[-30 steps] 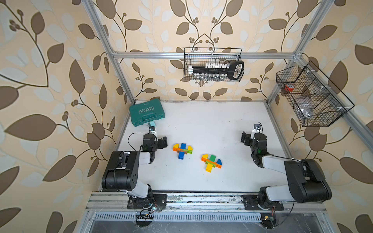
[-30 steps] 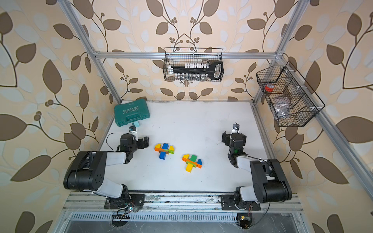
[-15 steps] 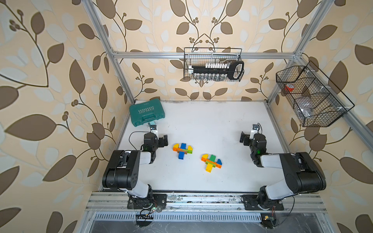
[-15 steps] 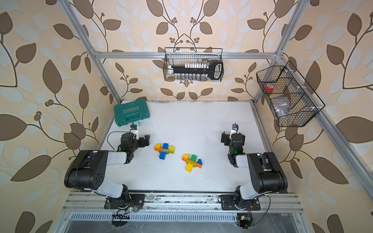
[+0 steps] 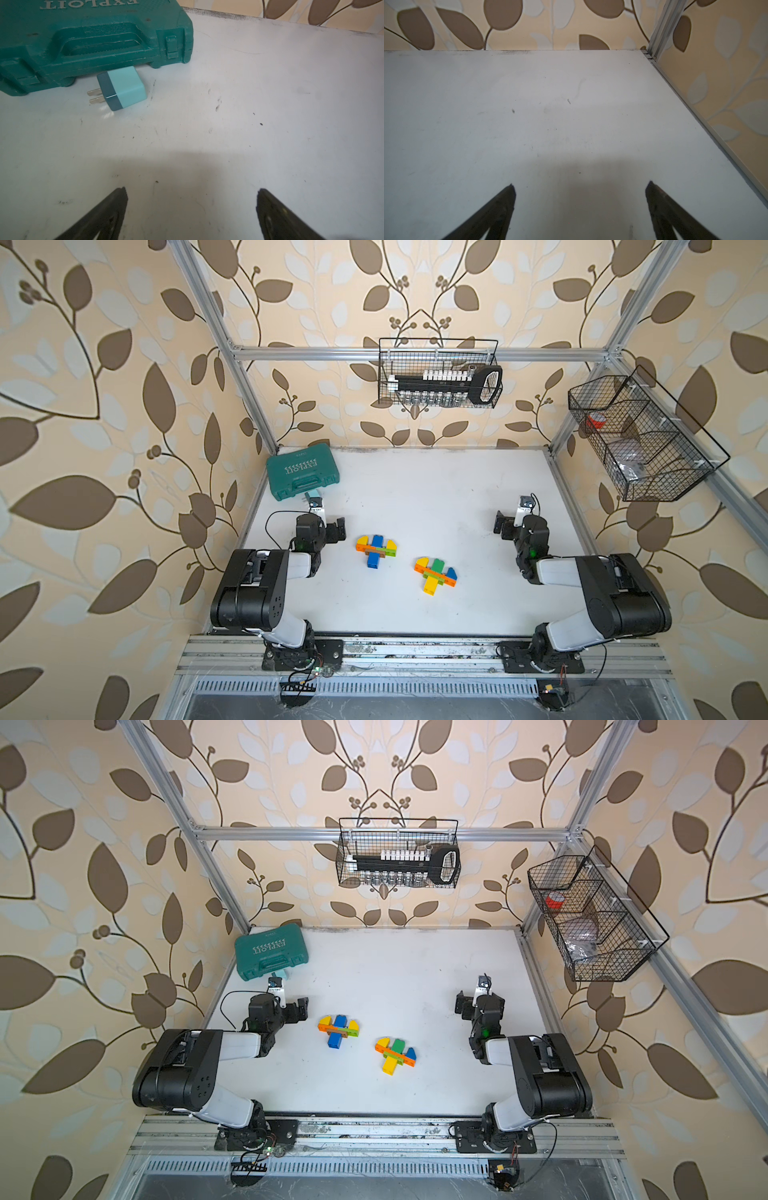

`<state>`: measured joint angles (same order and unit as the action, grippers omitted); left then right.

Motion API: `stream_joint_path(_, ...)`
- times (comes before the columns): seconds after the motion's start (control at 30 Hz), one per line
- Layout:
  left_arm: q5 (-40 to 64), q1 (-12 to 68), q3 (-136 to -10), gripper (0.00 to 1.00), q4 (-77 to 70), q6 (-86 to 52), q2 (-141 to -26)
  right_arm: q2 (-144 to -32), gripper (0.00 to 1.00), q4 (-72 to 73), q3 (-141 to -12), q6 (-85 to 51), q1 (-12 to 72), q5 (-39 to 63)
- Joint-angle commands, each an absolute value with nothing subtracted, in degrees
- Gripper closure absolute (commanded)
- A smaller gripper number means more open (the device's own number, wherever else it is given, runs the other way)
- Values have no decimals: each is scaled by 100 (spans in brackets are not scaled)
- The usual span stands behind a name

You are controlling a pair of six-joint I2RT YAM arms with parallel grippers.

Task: Assemble a fork with lego
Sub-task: Reset both arms

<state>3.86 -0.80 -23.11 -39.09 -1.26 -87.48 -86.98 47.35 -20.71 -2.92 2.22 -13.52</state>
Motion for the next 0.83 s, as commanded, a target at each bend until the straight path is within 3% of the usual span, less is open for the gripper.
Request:
stream_joint_path(0.0,278,-97,-2301,1,-4084,-5,-8588,-8617,1,4715,-2098,-292,143,-1187)
stream_joint_path(0.17,-887,-120,-1494,1,-5243,-601,-8306,-8469,0,5428,-1628,-552,96,-1604)
stream_joint_path(0.3,-537,18,-2236,1,-4194,-209,-8598,-8640,0,4864,-2038,-391,227,-1727)
stream_joint_path(0.8,-659,120,-2202,1,-4258,-161,-8569,-8610,0,4911,-2005,-387,255,-1749)
